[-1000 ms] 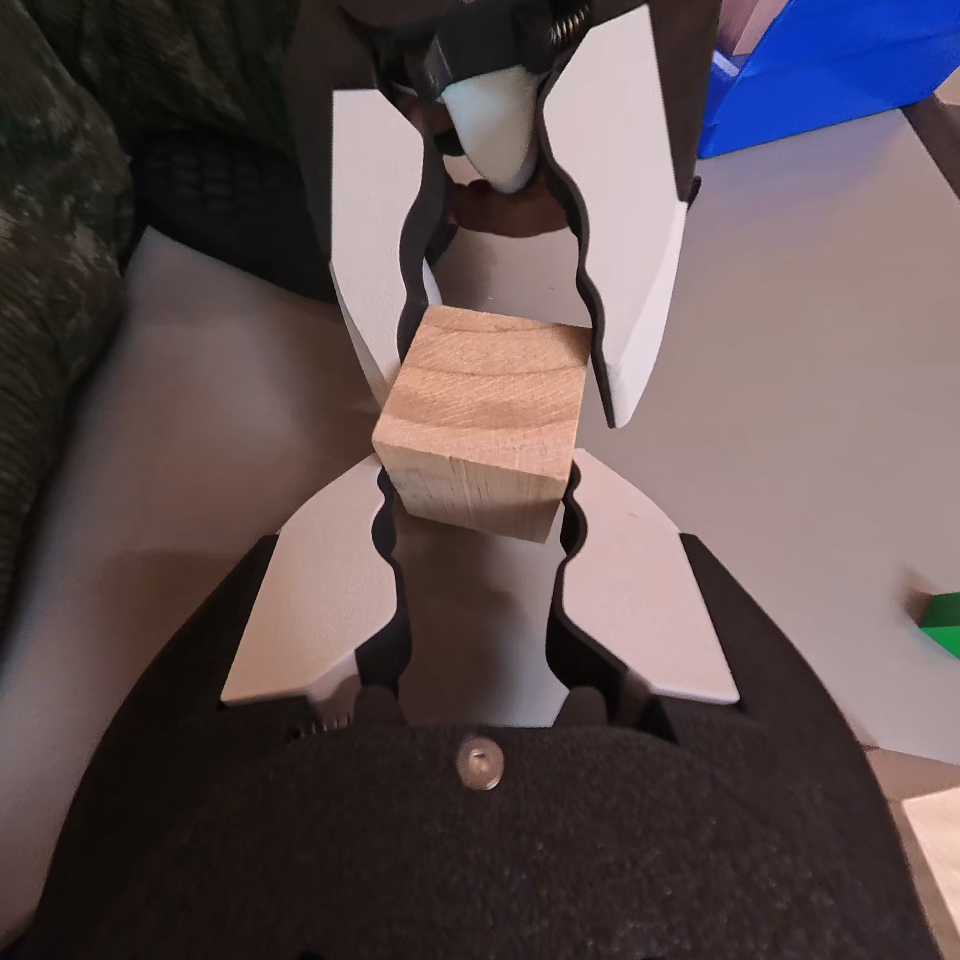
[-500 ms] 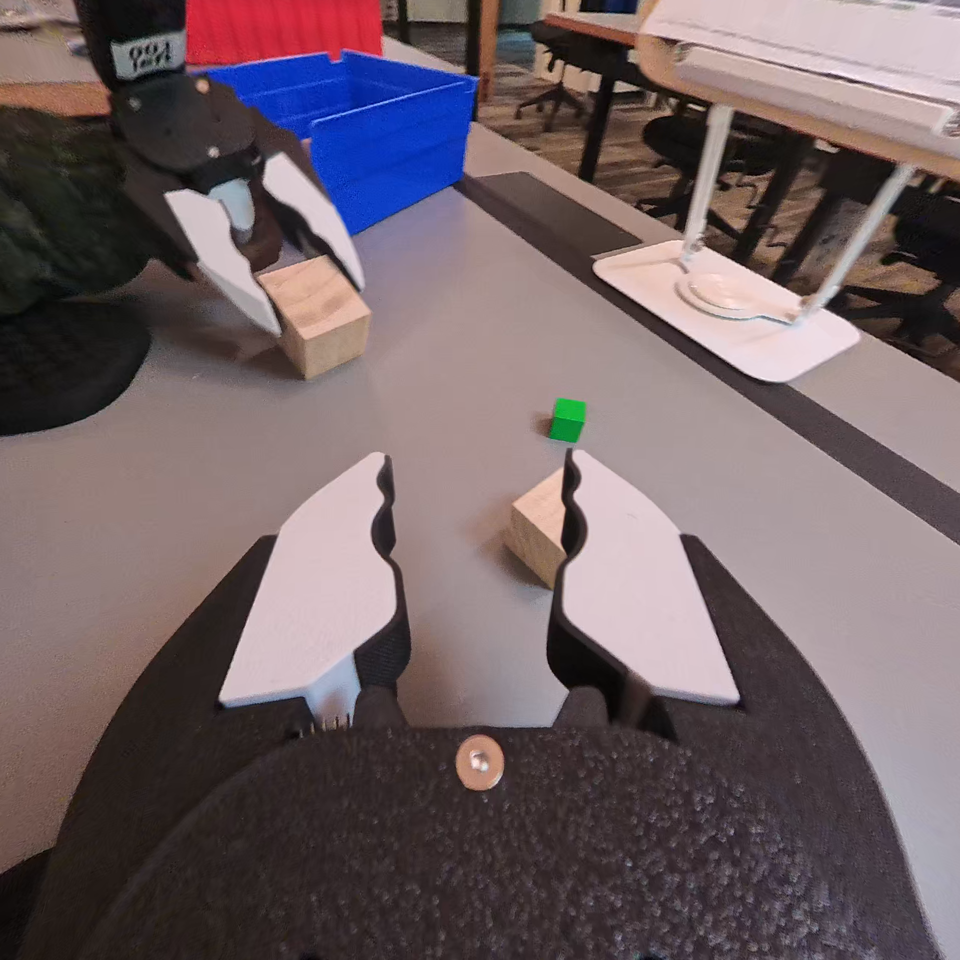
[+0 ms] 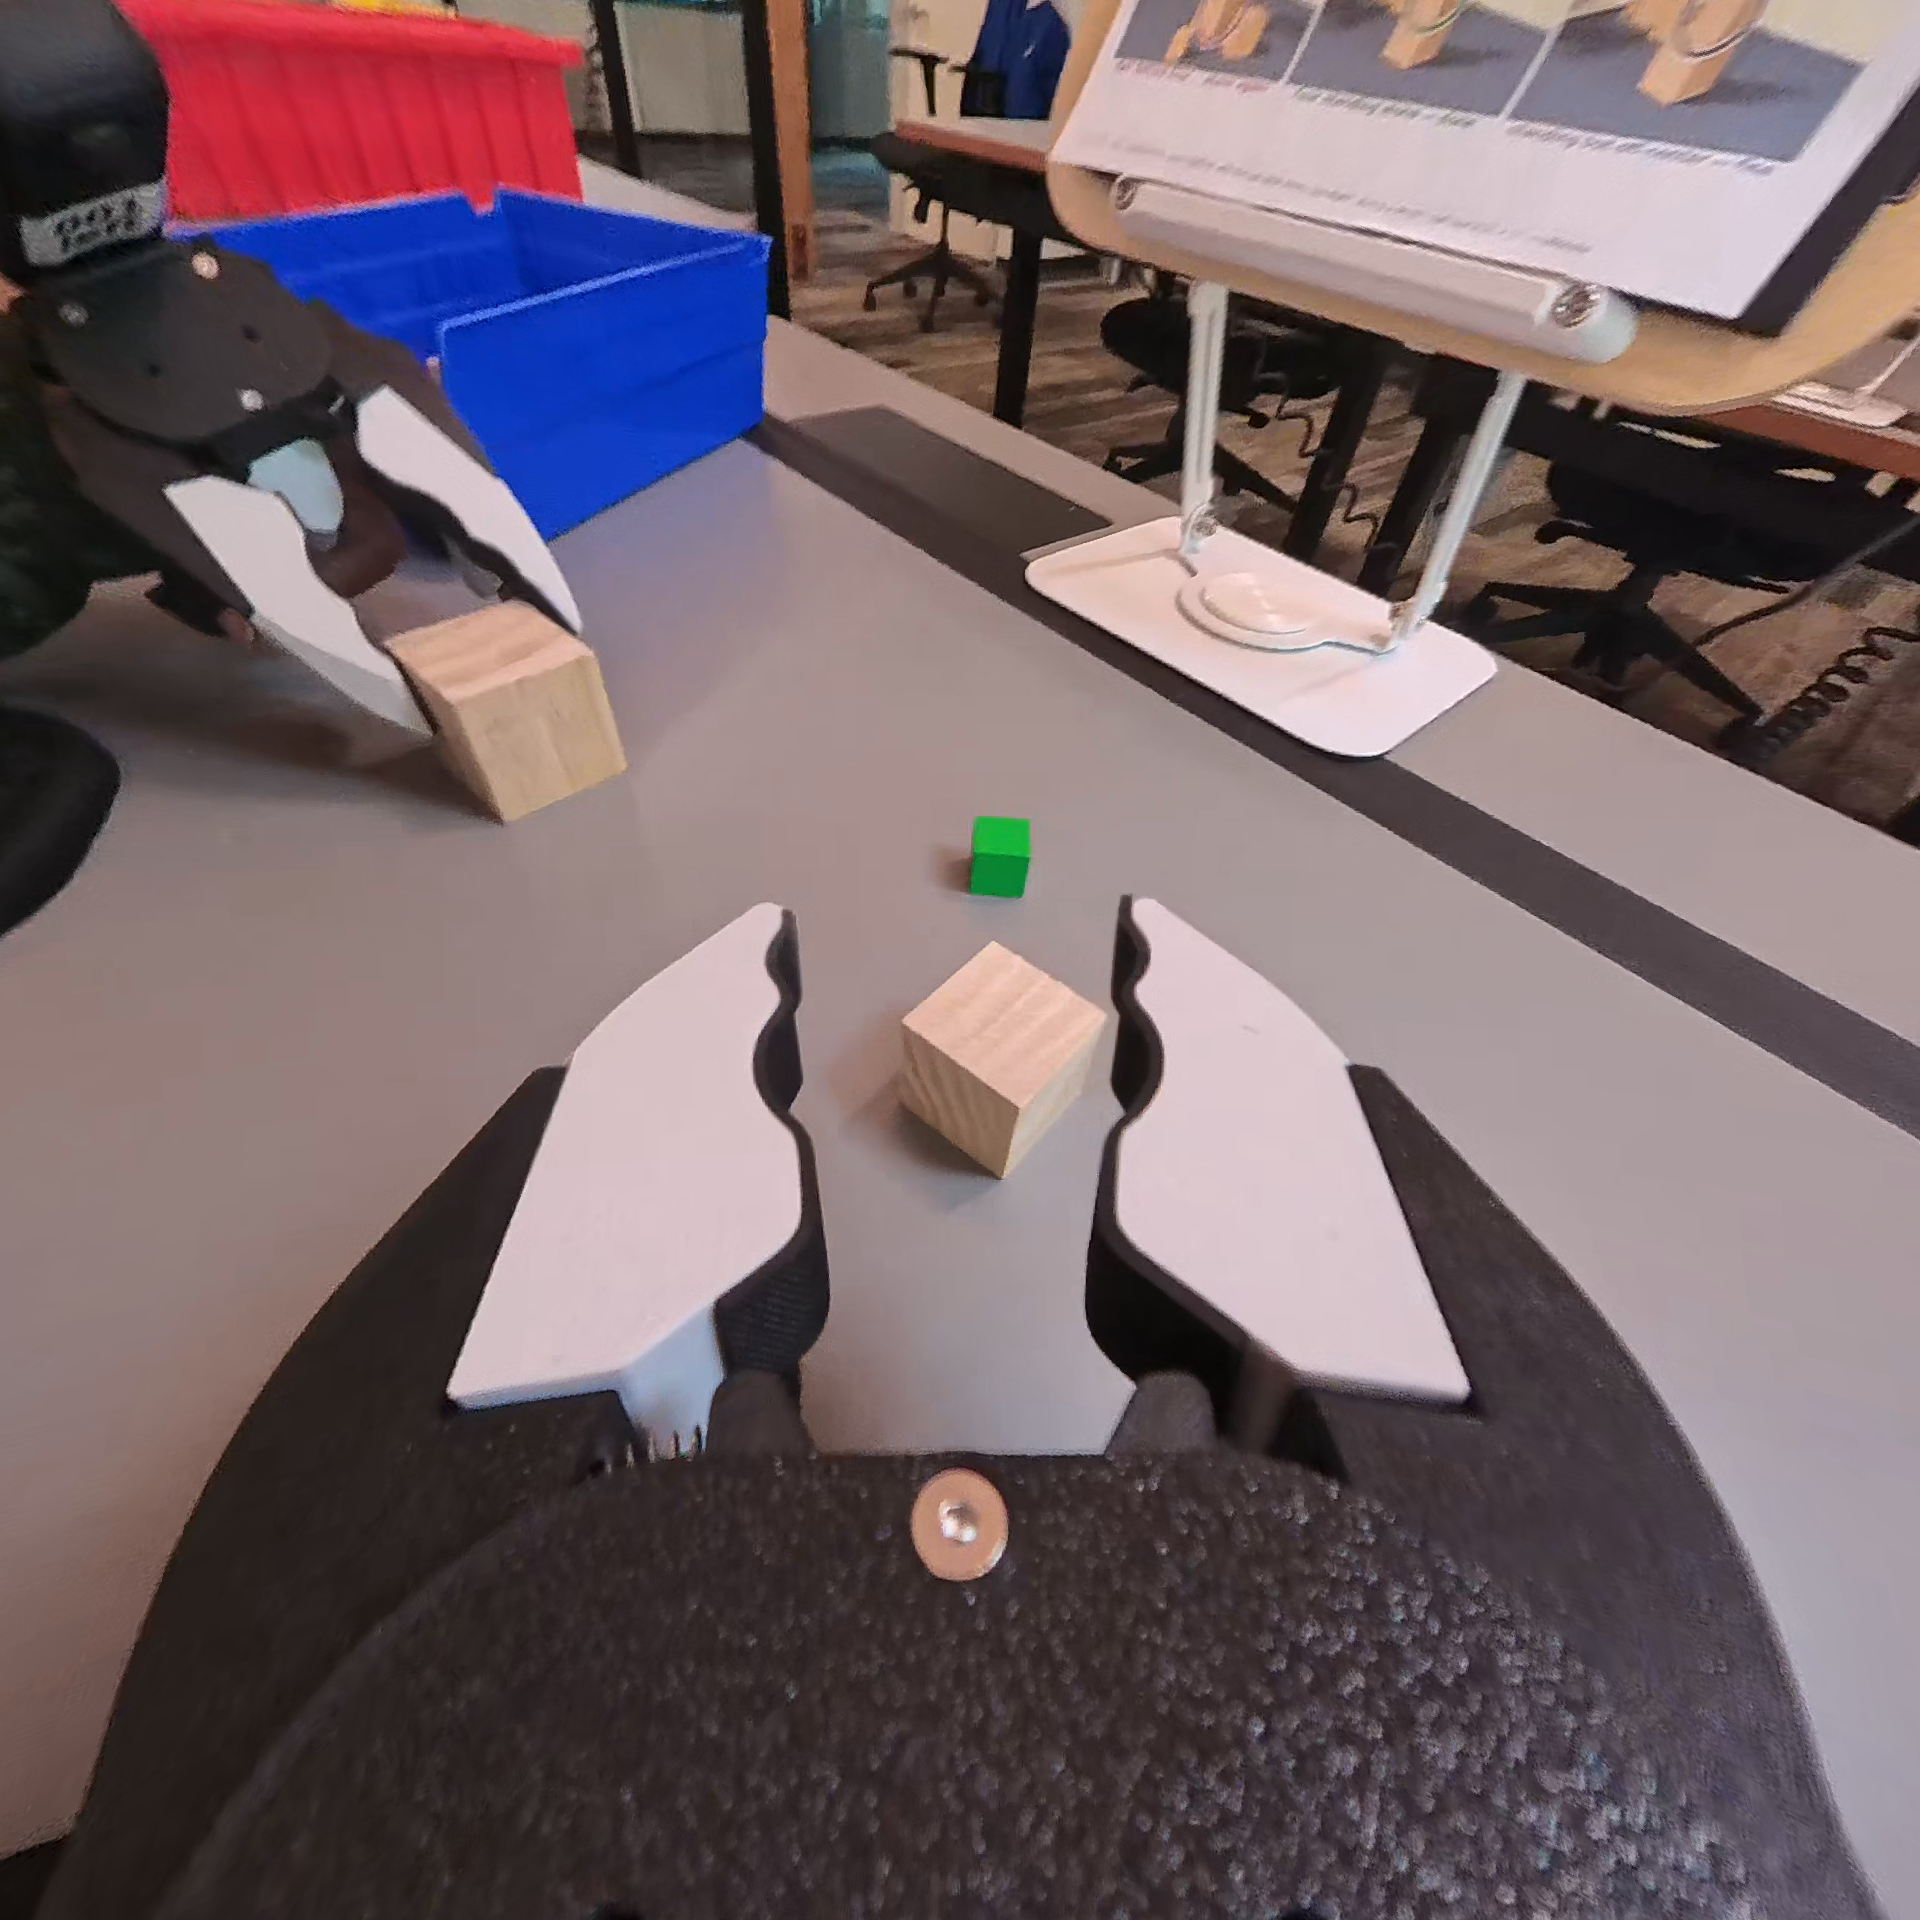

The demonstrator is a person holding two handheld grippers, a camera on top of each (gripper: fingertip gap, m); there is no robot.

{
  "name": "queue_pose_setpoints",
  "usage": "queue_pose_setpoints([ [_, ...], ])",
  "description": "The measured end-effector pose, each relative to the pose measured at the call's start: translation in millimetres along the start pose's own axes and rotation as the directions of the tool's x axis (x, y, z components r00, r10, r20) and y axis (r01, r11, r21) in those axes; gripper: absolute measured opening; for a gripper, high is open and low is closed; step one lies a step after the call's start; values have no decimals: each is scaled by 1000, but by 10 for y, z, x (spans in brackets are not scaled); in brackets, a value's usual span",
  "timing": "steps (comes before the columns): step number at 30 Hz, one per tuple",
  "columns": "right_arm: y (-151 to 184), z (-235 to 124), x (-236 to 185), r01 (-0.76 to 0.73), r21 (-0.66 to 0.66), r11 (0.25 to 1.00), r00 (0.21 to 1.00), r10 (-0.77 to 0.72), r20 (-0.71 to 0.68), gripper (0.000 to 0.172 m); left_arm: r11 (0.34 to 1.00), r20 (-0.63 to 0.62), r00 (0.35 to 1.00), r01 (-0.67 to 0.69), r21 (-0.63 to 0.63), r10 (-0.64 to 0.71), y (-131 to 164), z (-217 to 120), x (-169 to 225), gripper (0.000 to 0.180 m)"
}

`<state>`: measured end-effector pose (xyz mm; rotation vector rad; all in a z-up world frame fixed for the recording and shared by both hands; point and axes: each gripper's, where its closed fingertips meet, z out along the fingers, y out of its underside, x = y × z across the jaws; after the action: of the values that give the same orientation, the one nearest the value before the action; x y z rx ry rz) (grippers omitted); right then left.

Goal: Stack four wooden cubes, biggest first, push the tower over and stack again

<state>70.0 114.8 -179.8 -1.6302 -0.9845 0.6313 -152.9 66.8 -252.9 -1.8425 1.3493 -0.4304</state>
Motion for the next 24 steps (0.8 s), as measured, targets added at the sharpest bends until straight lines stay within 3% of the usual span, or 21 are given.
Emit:
queue_pose_setpoints([
  [18, -119, -117, 254, -72, 96, 993, 991, 82, -105, 56, 997, -42, 999, -3, 80, 6, -96, 73, -21, 58],
  [22, -150, -182, 353, -96, 122, 988, 983, 113, -144, 57, 998, -9, 1000, 12, 57, -11, -132, -78, -49, 61],
  [24, -180, -239, 442, -104, 149, 983, 974, 130, -184, 58, 996, 29, 999, 28, 86, -30, -301, -195, -94, 57],
])
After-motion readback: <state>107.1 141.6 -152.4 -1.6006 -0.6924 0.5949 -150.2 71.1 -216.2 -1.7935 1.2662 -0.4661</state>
